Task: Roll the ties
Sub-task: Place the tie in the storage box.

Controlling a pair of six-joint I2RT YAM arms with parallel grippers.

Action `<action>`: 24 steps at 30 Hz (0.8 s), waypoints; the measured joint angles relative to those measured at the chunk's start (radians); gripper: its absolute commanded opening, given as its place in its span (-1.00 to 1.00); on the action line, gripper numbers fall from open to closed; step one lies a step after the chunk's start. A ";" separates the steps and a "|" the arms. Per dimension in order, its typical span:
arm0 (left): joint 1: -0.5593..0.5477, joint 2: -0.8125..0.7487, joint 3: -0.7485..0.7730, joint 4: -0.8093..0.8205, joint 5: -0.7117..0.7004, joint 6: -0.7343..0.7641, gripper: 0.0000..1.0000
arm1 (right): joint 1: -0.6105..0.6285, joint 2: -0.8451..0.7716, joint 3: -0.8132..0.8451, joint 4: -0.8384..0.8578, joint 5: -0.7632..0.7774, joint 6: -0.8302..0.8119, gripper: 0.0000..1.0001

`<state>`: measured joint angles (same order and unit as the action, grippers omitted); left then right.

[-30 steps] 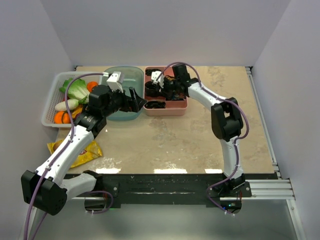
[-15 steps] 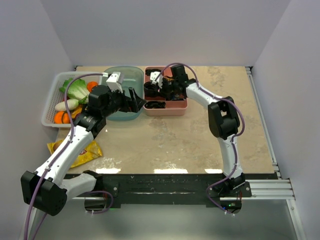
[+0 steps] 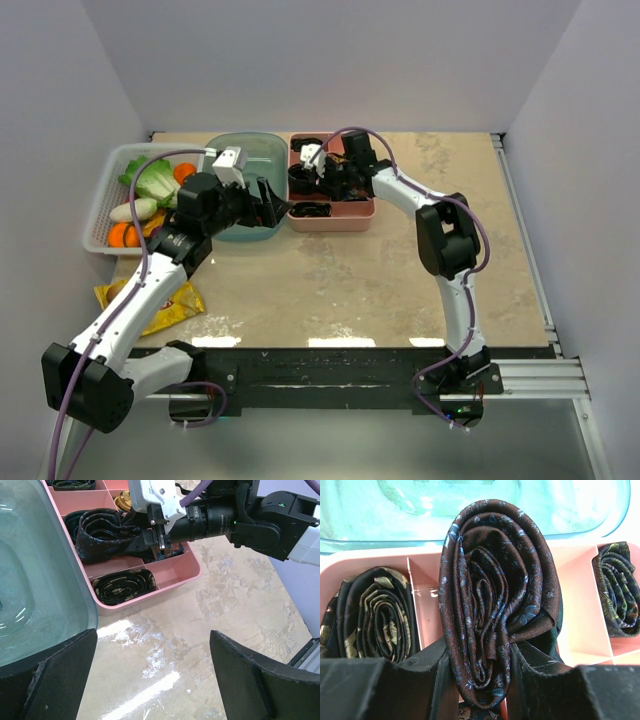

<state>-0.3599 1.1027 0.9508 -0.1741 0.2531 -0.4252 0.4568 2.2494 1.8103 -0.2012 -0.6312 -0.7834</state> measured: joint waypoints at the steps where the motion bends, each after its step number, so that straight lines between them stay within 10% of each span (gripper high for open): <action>1: 0.000 0.000 -0.002 -0.002 0.000 0.000 1.00 | 0.000 -0.002 -0.004 0.005 0.003 0.003 -1.00; 24: 0.000 -0.013 -0.033 0.000 0.001 -0.001 1.00 | 0.001 -0.061 -0.113 0.072 0.044 0.057 -1.00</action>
<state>-0.3599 1.0901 0.9176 -0.1738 0.2539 -0.4259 0.4580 2.1880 1.6974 -0.1287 -0.5873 -0.7265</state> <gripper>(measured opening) 0.996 0.352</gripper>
